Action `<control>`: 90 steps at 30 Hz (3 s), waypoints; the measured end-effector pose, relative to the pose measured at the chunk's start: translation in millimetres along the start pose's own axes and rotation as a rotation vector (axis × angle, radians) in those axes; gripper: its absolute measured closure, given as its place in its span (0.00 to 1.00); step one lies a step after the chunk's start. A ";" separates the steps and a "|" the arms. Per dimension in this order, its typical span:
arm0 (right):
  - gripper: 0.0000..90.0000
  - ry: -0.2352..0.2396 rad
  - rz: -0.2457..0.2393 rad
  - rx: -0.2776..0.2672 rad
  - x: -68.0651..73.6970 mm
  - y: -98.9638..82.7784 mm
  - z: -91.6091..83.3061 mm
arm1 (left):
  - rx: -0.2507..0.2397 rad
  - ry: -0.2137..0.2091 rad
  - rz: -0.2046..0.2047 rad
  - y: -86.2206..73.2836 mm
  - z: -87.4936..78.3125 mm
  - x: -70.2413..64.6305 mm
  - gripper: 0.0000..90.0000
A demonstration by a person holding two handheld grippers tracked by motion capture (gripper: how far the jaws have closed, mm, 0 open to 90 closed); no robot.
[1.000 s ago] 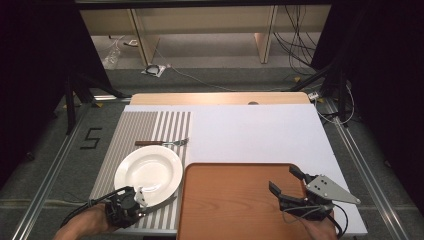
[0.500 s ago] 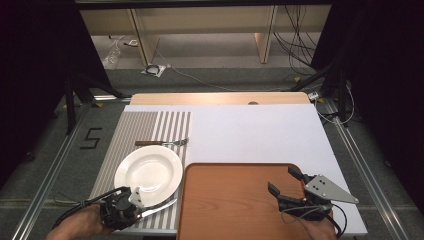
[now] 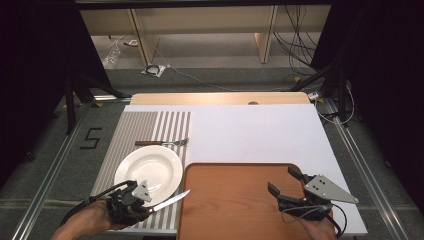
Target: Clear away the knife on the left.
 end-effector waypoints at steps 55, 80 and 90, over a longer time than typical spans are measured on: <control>0.23 -0.004 -0.010 -0.007 0.0 2.0 -1.8 | -0.015 -0.154 0.112 118.9 53.4 -87.8 0.85; 0.23 -0.003 -0.013 -0.013 0.1 2.6 -2.3 | -0.006 -0.152 0.094 116.6 49.9 -90.6 0.66; 0.23 -0.002 -0.012 -0.013 0.4 2.6 -2.4 | -0.149 -0.154 0.152 127.5 40.7 -107.6 0.95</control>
Point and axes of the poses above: each handheld gripper's, and its own axes: z roughly forward along the jaws, y roughly out of its top, x roughly to its left, the point moved 4 cm from there along z, roughly forward along the jaws, and after that the axes turned 14 degrees about y, right-handed, at the moved point
